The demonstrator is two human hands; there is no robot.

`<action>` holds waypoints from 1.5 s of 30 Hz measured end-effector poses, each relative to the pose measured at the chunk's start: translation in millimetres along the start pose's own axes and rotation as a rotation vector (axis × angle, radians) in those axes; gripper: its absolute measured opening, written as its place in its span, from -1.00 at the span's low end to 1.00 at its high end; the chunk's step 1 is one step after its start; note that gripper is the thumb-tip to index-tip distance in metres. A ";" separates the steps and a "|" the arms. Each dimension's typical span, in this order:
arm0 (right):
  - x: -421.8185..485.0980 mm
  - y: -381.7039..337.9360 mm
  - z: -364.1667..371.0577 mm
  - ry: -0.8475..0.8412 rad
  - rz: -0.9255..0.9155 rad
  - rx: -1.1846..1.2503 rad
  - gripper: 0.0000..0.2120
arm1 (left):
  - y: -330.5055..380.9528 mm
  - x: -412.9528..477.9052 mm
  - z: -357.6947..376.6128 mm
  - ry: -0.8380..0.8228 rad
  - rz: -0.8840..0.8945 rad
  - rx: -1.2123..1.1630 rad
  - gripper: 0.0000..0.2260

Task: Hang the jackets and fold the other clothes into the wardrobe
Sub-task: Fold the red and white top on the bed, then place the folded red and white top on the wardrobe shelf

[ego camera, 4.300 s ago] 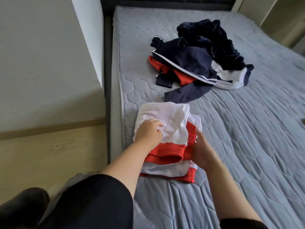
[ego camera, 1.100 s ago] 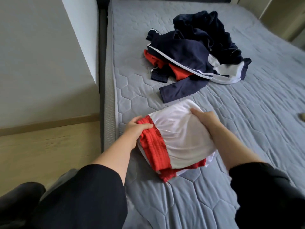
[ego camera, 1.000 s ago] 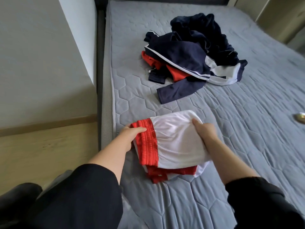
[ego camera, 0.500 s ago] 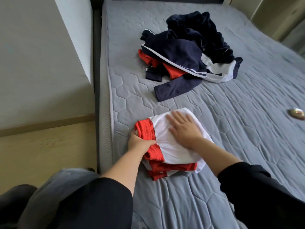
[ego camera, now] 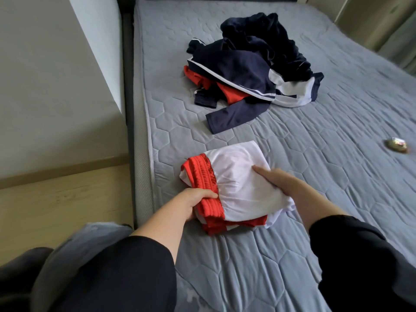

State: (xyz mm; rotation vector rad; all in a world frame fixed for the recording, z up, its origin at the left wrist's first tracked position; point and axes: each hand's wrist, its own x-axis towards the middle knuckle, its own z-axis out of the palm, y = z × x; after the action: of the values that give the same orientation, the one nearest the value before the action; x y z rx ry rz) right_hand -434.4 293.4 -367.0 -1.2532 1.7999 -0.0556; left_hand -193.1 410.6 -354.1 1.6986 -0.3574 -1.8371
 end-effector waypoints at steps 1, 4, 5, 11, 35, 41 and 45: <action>-0.7 1.7 1.0 0.003 0.006 0.007 -0.28 | 1.7 1.1 -0.1 0.049 0.058 0.001 -0.74; -0.2 2.4 8.3 0.056 0.020 0.033 -0.23 | 10.0 3.5 -2.9 0.127 0.163 -0.059 -0.87; -1.5 0.6 9.9 0.060 0.024 0.053 -0.21 | 13.1 3.0 -3.9 0.126 0.170 -0.087 -0.89; -11.9 -7.3 11.2 -0.037 0.071 0.409 -0.19 | 37.8 -10.9 -10.1 0.031 0.233 -0.161 -0.93; -193.7 -409.1 286.2 -0.267 -1.018 -0.272 -0.73 | 141.1 -202.1 -366.1 0.797 0.599 0.400 -0.80; -257.4 -505.0 417.8 -0.393 -1.107 -0.412 -0.52 | 114.5 -234.6 -522.3 0.871 0.460 0.564 -0.84; -329.8 -548.5 465.1 -0.422 -1.194 -0.452 -0.23 | 99.2 -303.0 -585.7 0.899 0.354 0.697 -0.77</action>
State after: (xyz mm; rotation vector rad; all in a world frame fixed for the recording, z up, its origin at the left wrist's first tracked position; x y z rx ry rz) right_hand 304.0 480.9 -153.2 -2.3008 0.5242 -0.0458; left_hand 397.9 629.8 -136.4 2.5001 -0.8828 -0.5768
